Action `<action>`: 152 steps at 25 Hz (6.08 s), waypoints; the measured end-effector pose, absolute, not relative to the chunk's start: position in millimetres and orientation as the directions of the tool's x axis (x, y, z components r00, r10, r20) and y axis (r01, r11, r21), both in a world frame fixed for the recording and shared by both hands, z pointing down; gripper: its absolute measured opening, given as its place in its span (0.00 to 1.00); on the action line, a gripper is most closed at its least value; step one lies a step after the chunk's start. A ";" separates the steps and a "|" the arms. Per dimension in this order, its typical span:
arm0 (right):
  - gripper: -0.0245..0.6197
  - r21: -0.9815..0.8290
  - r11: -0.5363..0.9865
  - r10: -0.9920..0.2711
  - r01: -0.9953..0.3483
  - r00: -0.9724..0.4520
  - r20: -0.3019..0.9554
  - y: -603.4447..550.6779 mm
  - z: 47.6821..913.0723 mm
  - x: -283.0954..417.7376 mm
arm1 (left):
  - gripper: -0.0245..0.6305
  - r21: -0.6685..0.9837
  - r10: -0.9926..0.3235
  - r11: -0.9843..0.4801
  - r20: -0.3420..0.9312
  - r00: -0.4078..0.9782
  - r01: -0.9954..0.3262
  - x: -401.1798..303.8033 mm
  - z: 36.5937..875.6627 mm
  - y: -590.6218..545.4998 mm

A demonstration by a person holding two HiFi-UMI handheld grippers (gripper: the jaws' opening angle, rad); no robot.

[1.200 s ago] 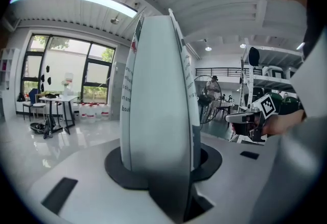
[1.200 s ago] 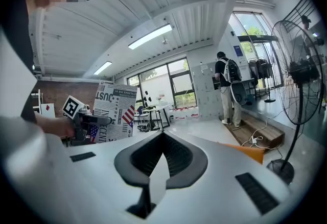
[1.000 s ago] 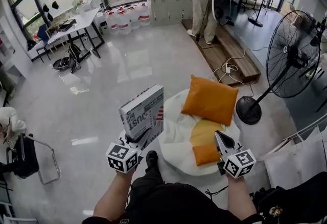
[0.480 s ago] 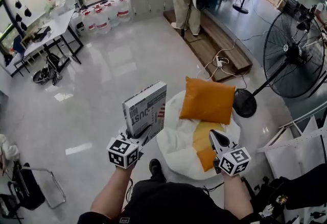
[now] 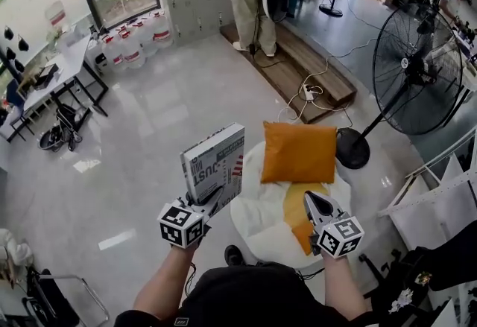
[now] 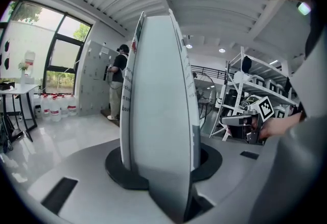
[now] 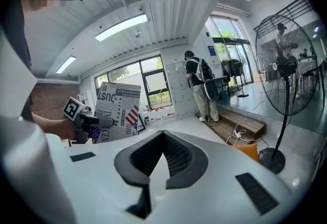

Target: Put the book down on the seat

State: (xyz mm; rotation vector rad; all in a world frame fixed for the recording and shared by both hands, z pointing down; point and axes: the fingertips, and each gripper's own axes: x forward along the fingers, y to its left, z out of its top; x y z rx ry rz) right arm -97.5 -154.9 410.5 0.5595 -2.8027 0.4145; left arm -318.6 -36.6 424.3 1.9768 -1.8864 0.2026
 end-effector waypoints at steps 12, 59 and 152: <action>0.05 -0.352 0.814 -0.345 -0.463 -0.872 0.349 -170.4 474.6 -35.8 | 0.27 0.284 -0.882 -0.050 0.438 0.175 -0.958 -257.9 450.9 -73.4; 0.05 -0.467 0.507 -0.373 -0.725 -0.672 0.639 -229.5 822.1 -111.8 | 0.28 0.610 -0.411 -0.193 0.661 0.628 -0.768 -227.9 929.7 -223.0; 0.05 -0.309 0.583 -0.691 -0.751 -0.659 0.297 -74.4 445.3 39.7 | 0.13 0.104 -0.784 -0.521 0.334 0.523 -0.847 -158.8 452.5 -94.9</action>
